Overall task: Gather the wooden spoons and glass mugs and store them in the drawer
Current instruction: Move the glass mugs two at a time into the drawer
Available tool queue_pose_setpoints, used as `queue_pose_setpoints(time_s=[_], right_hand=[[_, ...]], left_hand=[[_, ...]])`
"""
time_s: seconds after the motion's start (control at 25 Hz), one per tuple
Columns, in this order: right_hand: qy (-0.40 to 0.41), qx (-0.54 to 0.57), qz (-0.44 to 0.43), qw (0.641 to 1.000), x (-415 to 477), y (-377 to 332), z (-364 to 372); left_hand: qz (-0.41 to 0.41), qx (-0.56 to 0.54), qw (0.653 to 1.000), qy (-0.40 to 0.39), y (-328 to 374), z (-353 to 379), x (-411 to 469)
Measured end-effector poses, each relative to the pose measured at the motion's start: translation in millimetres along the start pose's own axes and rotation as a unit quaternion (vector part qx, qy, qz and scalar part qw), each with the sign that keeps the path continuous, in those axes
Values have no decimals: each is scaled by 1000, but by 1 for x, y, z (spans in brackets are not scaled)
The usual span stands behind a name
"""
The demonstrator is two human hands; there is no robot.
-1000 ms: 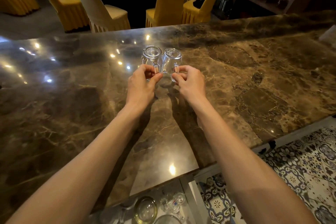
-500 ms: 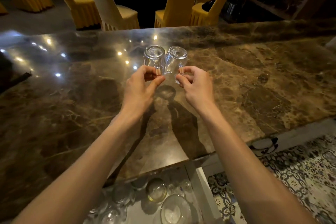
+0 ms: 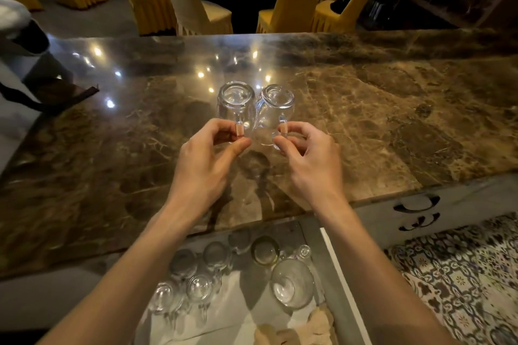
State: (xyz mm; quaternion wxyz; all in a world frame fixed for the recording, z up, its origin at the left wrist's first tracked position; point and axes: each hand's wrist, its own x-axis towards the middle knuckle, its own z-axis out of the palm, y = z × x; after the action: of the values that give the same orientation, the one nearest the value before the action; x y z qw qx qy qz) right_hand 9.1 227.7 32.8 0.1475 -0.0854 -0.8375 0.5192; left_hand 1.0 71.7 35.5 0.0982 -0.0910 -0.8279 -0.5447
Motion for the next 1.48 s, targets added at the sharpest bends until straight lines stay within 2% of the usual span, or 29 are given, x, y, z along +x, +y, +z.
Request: queue_pose_setpoints(time_s=[0.52,0.64,0.96,1.16,1.48], right_hand=[[-52,11,7,999,-110,2,11],[-75,28,26,996,-134,10,13],[-102,27,93,990,-189,33,12],[-127,27,121,984,-209,44,10],[-186,-55,208,959,-213,73,18]], left_hand=[[-56,-59,997,-8,-16,-37,-106],[-68,-43,997,-15,-23,-41,-129],[-121,-100,987,-24,-35,-35,-179],[-139,-97,984,-48,-42,-39,-203],[-213,-87,963,-139,-89,-28,-224]])
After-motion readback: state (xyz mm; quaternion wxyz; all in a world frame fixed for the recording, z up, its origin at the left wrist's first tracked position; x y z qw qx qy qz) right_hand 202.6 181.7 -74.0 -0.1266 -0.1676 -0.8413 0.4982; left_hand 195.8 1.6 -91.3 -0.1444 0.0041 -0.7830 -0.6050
